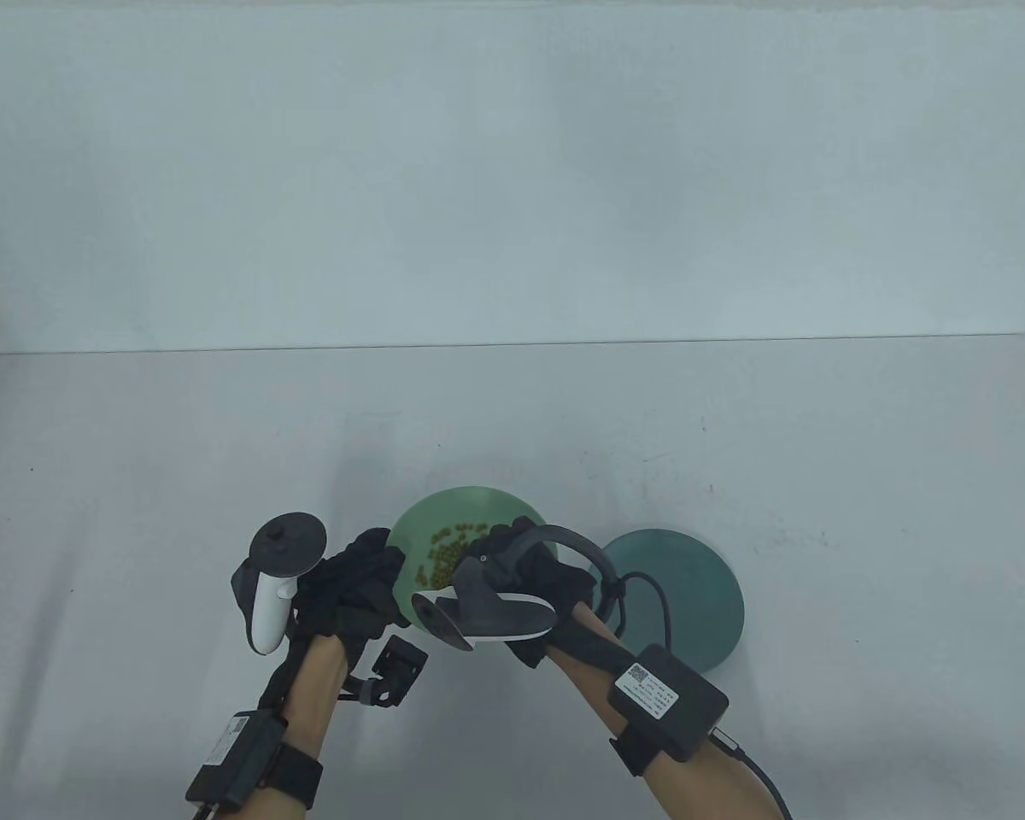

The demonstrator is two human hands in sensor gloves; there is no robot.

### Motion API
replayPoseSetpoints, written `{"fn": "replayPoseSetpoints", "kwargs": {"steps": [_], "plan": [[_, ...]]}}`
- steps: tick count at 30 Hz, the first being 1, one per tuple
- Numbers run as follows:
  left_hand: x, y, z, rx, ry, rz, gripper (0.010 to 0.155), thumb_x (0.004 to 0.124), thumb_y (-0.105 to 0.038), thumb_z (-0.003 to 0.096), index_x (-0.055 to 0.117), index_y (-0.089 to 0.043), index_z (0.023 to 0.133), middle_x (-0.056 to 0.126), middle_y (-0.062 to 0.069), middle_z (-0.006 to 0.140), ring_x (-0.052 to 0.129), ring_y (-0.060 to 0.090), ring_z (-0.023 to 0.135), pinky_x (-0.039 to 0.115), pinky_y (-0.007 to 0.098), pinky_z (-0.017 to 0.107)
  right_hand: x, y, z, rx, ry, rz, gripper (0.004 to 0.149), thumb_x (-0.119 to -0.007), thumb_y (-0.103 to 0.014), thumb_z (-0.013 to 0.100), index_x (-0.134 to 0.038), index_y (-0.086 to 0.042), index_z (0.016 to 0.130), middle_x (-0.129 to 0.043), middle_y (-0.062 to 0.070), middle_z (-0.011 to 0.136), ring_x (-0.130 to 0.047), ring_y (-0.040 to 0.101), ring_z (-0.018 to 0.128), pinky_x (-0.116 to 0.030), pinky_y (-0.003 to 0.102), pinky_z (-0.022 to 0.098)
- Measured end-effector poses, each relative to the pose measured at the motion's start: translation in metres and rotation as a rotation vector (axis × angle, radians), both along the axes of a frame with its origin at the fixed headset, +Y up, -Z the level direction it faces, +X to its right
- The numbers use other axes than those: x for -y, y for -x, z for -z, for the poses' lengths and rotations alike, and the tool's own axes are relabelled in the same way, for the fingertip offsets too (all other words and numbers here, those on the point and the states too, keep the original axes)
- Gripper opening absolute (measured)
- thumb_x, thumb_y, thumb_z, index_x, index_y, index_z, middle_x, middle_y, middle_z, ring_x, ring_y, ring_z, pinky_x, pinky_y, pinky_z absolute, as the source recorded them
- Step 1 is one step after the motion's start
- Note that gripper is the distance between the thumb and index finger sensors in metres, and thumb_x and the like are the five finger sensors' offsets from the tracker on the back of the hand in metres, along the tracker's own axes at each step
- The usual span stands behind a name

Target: Pick cranberries with hand pinch into plate

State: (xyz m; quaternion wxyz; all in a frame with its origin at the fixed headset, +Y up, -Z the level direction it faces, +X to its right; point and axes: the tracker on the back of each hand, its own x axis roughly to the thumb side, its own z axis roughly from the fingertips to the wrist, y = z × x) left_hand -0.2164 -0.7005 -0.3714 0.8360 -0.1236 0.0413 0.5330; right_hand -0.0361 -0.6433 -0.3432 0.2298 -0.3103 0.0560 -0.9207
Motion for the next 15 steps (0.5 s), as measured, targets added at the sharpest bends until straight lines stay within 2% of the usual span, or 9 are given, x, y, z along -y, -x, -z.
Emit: {"fn": "replayPoseSetpoints", "kwargs": {"steps": [15], "plan": [[0.0020,-0.0029,-0.0002,0.004,0.010,0.009,0.053,0.066,-0.019,0.0587,0.057,0.006,0.104,0.086,0.020,0.079,0.110,0.022,0.046,0.097,0.030,0.035,-0.0056,0.0023,0.0019,0.005,0.034,0.002,0.048,-0.074,-0.054,0.050,-0.086,-0.021,0.083,-0.095,-0.004,0.069,-0.097,0.013,0.061,-0.080,0.046,0.063]]}}
